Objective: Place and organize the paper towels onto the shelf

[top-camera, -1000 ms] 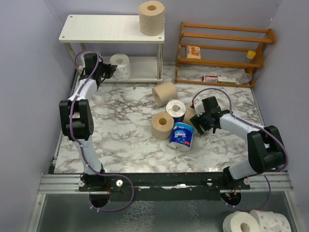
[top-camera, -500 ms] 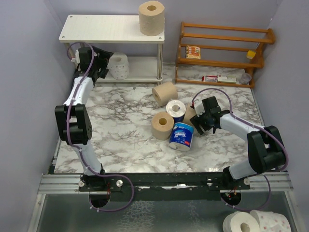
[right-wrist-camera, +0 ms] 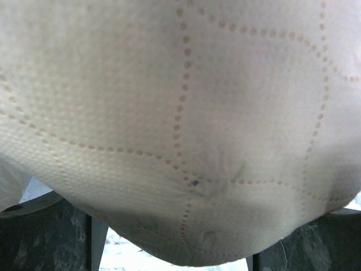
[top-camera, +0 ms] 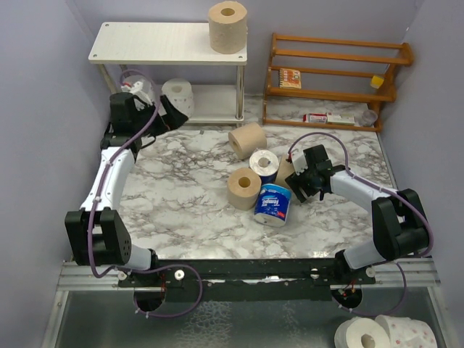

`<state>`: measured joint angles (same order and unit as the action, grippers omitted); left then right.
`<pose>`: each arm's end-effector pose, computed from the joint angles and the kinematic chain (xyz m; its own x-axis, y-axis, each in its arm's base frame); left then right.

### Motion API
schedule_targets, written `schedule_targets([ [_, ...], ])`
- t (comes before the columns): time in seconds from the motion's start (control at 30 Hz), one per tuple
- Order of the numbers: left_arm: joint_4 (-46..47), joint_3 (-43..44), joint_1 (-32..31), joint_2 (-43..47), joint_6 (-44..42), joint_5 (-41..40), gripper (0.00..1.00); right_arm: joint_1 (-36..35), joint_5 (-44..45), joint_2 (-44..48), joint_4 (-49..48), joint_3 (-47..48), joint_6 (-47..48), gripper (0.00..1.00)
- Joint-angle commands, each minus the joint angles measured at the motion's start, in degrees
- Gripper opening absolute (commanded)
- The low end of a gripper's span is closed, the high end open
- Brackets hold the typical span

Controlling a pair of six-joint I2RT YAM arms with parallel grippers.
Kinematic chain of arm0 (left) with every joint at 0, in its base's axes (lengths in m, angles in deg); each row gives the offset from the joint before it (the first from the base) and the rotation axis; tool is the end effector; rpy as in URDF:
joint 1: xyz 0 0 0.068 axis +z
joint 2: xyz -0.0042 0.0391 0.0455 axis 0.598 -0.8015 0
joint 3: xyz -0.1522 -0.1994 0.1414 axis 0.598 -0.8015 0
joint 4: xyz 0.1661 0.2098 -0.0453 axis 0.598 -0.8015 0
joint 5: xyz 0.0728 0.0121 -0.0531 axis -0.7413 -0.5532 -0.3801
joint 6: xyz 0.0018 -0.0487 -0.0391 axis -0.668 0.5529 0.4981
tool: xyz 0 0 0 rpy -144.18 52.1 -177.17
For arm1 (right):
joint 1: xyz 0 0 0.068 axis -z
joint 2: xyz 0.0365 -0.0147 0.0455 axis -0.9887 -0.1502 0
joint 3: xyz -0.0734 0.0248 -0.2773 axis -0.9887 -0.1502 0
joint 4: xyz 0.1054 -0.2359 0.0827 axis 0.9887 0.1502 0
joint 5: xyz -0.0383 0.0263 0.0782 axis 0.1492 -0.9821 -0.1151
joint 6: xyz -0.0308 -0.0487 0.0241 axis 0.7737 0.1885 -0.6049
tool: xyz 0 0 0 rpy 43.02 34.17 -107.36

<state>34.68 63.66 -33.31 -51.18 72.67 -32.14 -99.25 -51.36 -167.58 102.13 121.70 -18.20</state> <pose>0.3515 0.0007 0.3607 -0.4816 -0.5243 -0.7023 0.0979 0.7641 -0.6376 0.2668 0.0850 0.1609 -0.7219 -0.5637 -0.4013 -0.5545 0.8182 -0.1518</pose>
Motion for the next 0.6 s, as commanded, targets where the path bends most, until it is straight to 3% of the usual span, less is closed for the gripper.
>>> schedule_targets([
  [0.0,-10.68,1.72,-10.1,2.35,-28.25,14.33,0.99,0.14,-0.34,-0.99,2.11,-1.63,1.44,0.77],
  [0.07,-15.12,4.21,-16.98,2.75,-35.25,9.77,0.99,0.14,-0.51,-1.59,2.31,-1.51,1.55,0.77],
  [0.2,-20.54,10.44,-21.7,-1.19,-39.72,7.27,0.95,0.11,-0.26,-2.97,2.48,-1.22,1.39,0.77],
  [0.33,-23.03,16.0,-26.42,-7.88,-39.93,6.43,0.85,0.12,0.25,-3.87,2.55,-1.48,1.38,0.77],
  [0.57,-24.43,19.69,-35.21,-18.28,-37.41,4.8,0.87,0.12,1.26,-5.89,2.6,-1.67,1.24,0.77],
])
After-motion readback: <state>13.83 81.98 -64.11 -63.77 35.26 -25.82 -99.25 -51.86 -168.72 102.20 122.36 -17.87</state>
